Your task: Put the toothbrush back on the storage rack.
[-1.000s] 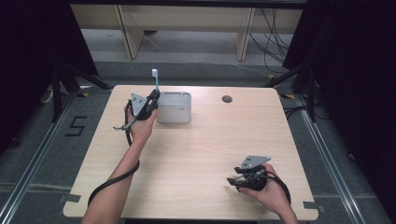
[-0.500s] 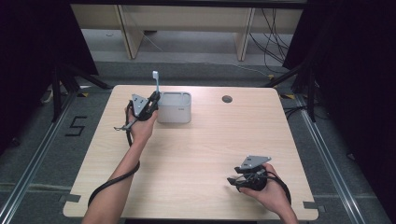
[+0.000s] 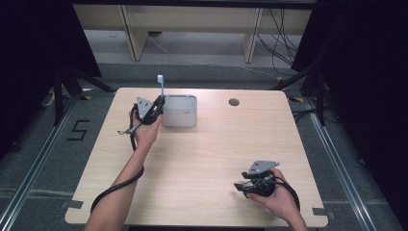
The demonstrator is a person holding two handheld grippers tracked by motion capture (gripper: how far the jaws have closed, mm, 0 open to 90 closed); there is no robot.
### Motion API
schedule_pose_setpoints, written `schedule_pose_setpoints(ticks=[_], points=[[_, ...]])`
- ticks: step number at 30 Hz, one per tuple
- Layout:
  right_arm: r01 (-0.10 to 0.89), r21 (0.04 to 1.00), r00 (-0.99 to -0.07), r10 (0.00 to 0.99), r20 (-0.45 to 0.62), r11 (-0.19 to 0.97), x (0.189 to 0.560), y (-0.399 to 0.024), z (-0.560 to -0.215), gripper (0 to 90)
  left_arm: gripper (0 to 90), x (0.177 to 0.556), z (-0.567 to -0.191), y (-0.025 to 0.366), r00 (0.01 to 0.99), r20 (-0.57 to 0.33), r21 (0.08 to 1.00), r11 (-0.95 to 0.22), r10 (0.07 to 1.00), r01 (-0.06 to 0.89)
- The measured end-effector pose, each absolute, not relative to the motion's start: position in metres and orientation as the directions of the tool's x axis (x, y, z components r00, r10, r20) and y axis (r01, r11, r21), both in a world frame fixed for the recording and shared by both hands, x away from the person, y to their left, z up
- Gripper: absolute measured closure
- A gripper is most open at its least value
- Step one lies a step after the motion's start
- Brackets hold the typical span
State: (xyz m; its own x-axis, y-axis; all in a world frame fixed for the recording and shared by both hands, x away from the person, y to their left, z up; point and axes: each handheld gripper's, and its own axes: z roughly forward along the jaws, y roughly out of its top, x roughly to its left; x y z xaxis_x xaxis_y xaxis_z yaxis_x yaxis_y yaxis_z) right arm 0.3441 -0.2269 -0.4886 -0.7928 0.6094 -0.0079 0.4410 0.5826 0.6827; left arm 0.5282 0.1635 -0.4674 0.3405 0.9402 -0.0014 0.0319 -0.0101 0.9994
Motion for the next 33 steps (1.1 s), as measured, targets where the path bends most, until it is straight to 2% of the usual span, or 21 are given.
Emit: schedule_pose_setpoints(ticks=[2,33], points=[[0.473,0.675,-0.778,0.628,0.019,0.566,0.342,-0.2258,-0.488,47.4,83.0,0.5282,-0.4676,0.1635,0.341,-0.005,0.999,-0.009,0.94,0.039],[0.464,0.682,-0.78,0.625,0.012,0.566,0.3429,-0.2262,-0.4898,47.2,82.5,0.5282,-0.4744,0.1658,0.337,-0.021,0.995,-0.015,0.941,0.103]])
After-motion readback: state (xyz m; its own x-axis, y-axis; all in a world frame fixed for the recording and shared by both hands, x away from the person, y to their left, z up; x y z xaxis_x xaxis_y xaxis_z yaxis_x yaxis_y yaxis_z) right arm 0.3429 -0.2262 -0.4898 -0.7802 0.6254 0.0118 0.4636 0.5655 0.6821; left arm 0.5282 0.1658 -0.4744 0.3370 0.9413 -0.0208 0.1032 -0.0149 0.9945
